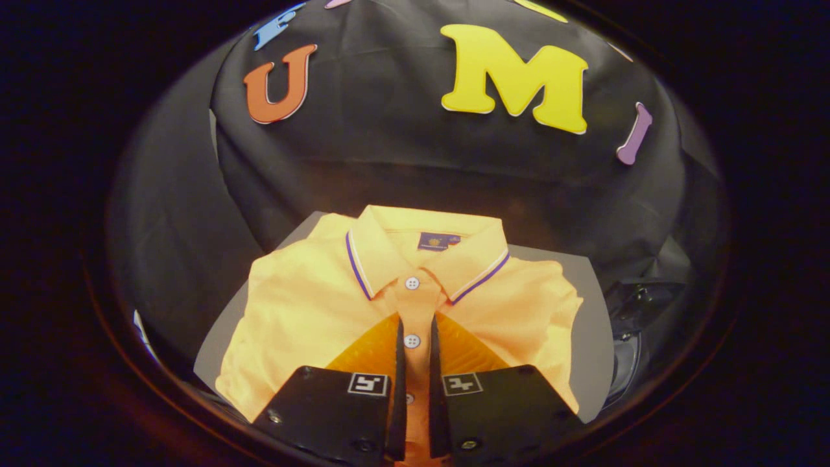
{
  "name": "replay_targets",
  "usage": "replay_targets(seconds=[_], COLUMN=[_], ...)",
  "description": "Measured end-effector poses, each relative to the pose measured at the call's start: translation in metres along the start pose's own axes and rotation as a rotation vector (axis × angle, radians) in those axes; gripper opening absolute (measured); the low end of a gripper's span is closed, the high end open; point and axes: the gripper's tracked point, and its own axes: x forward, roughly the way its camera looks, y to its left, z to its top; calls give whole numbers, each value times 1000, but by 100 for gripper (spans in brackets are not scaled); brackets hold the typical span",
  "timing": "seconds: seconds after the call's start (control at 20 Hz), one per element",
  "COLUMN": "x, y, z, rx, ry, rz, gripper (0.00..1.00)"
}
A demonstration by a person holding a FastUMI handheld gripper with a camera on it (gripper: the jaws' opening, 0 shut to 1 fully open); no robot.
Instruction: Put the clothes into the washing machine and then close the washing machine lid.
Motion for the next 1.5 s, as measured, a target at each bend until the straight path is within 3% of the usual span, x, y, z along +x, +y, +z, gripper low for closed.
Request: replay_targets(seconds=[0.15,0.45,1.05,1.25,1.5], x=[-4,-36,-217,-287,-361], y=[-2,-9,-49,-83,-144], z=[-2,2,36,45,42], rx=[10,-30,10,46,55], ry=[-13,-111,-424,-526,-610], rz=[58,91,139,116,30], gripper=[8,6,6,6,6])
